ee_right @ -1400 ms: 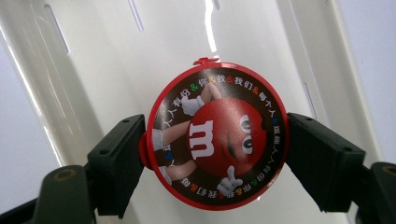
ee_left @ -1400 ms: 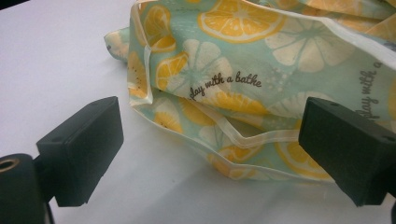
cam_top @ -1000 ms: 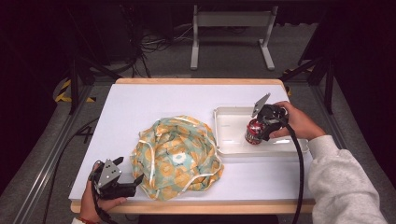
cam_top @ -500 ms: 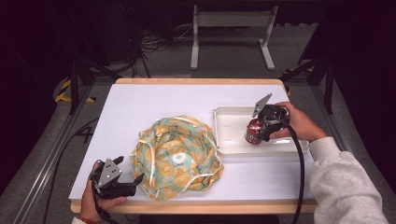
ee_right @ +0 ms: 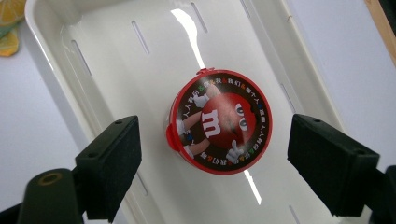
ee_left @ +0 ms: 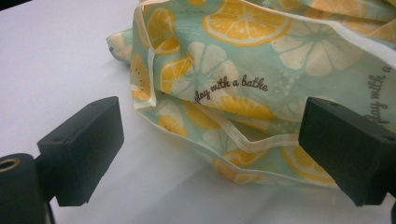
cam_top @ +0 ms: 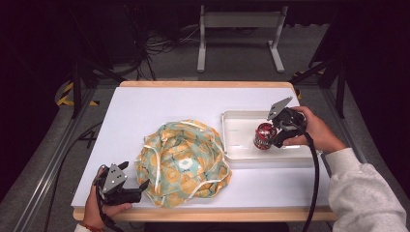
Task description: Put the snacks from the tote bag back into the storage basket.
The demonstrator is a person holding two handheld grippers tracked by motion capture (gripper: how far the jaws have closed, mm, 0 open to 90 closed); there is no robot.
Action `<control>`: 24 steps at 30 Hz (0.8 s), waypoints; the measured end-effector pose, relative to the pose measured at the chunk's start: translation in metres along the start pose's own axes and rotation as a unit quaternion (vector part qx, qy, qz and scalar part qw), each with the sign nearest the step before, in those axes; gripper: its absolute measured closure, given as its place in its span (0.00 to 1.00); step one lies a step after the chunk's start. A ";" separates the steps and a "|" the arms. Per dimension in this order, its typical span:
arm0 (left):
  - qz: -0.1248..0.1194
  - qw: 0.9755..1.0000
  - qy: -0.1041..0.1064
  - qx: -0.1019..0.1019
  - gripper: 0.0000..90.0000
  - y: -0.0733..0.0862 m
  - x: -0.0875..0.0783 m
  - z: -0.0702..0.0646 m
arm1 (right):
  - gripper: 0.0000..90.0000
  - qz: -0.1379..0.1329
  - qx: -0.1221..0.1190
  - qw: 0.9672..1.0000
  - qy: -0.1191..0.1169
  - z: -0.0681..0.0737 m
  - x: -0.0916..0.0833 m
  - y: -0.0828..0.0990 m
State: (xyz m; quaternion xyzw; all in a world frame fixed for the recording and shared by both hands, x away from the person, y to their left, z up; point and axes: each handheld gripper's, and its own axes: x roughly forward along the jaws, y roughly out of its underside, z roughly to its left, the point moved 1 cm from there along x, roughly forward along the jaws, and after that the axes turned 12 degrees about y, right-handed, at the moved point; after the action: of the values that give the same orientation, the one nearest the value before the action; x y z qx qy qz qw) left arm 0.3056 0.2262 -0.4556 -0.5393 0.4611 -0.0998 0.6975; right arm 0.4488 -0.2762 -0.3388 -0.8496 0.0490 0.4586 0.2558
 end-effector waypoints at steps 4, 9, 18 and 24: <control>0.003 1.000 0.001 0.000 0.08 0.000 0.001 0.000 | 0.20 0.001 -0.003 1.000 0.009 0.001 -0.004 0.002; 0.003 1.000 0.001 0.003 0.08 -0.001 0.001 0.000 | 0.20 -0.001 -0.003 1.000 0.012 0.004 -0.007 0.006; 0.004 1.000 0.002 0.004 0.08 -0.001 0.001 0.000 | 0.19 -0.008 -0.010 1.000 0.017 0.012 -0.016 0.012; 0.005 1.000 0.002 0.005 0.08 -0.001 0.001 -0.001 | 0.17 -0.015 -0.001 1.000 0.021 0.016 -0.021 0.019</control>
State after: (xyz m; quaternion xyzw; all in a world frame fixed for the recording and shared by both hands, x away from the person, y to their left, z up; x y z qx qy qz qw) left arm 0.3060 0.2244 -0.4550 -0.5333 0.4644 -0.0996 0.7000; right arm 0.4191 -0.2881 -0.3363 -0.8602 0.0409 0.4363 0.2608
